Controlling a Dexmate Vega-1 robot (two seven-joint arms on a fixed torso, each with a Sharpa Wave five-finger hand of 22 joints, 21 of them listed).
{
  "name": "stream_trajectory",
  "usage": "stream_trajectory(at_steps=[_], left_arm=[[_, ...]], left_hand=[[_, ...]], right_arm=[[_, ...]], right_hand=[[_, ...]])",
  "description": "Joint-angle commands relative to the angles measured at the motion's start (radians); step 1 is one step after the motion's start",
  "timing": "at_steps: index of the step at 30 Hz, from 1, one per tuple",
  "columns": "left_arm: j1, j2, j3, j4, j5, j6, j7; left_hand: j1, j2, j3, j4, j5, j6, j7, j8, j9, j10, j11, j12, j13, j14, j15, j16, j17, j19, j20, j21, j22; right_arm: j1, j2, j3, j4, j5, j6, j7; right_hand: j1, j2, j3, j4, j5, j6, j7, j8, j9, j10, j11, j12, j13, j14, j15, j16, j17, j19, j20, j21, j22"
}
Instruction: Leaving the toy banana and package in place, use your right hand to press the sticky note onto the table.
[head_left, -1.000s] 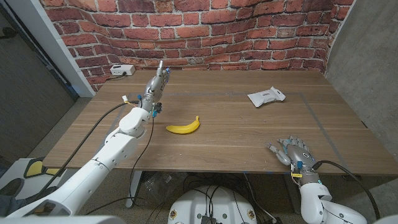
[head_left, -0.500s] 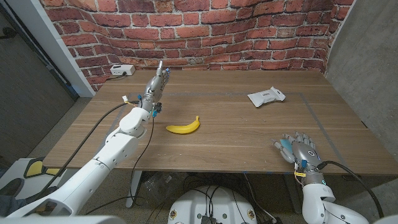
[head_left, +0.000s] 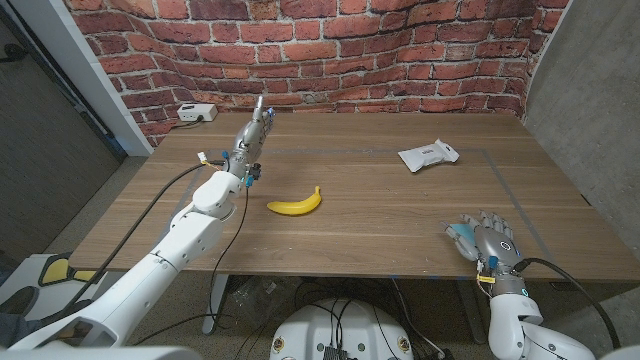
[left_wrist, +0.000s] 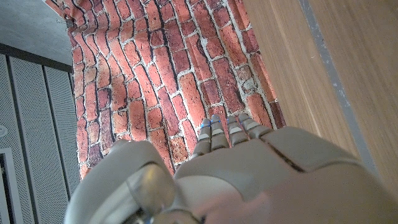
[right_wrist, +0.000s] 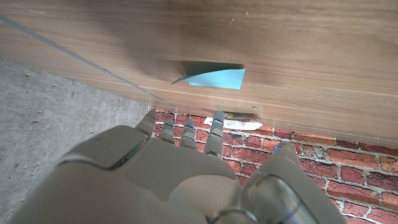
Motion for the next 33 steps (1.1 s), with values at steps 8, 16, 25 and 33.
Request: stream_trajectory(at_steps=[8, 16, 25, 33], left_arm=[[-0.008, 0.004, -0.001, -0.004, 0.003, 0.009, 0.003], [-0.008, 0.005, -0.001, -0.005, 0.005, 0.011, 0.006], [-0.006, 0.005, -0.002, -0.008, 0.005, 0.016, 0.013], [-0.008, 0.002, 0.000, -0.005, 0.005, 0.019, 0.015]], left_hand=[[0.008, -0.001, -0.007, -0.002, -0.001, 0.008, -0.002, -0.003, 0.004, 0.007, -0.003, 0.001, 0.005, 0.003, 0.000, 0.000, 0.004, -0.002, 0.005, 0.000, 0.002], [0.009, 0.000, -0.008, -0.002, -0.001, 0.009, -0.002, -0.005, 0.004, 0.005, -0.005, 0.000, 0.005, 0.003, 0.001, 0.000, 0.004, -0.004, 0.006, -0.001, 0.002], [0.009, 0.000, -0.009, -0.002, -0.001, 0.008, -0.003, -0.006, 0.004, 0.005, -0.004, -0.001, 0.005, 0.001, 0.000, -0.001, 0.004, -0.004, 0.006, -0.001, 0.002], [0.010, 0.001, -0.010, -0.002, -0.002, 0.008, -0.003, -0.007, 0.004, 0.003, -0.004, -0.002, 0.005, 0.000, 0.000, -0.001, 0.004, -0.015, 0.011, -0.005, 0.002]], right_arm=[[0.012, -0.007, -0.002, 0.024, 0.030, -0.015, 0.025], [0.026, -0.011, -0.012, 0.034, 0.036, -0.026, 0.033], [0.035, -0.011, -0.016, 0.041, 0.050, -0.035, 0.038], [0.043, -0.016, -0.017, 0.040, 0.063, -0.046, 0.047]], right_hand=[[0.010, 0.004, 0.005, -0.004, -0.004, 0.009, -0.004, 0.003, 0.002, -0.010, -0.001, -0.002, 0.003, -0.031, -0.005, -0.001, 0.002, -0.107, 0.004, 0.002, 0.003], [0.010, 0.006, 0.005, -0.004, -0.005, 0.018, -0.008, 0.006, 0.002, -0.008, -0.001, -0.001, 0.003, -0.031, -0.005, -0.002, 0.002, -0.107, 0.004, 0.002, 0.003], [0.010, 0.006, 0.005, -0.004, -0.005, 0.025, -0.010, 0.008, 0.002, -0.012, 0.000, -0.004, 0.003, -0.032, -0.005, -0.003, 0.002, -0.107, 0.004, 0.001, 0.003], [0.009, 0.007, 0.006, -0.003, -0.006, 0.036, -0.007, 0.011, 0.002, -0.031, 0.004, -0.011, 0.004, -0.045, -0.003, -0.008, 0.002, -0.104, 0.002, 0.001, 0.003]])
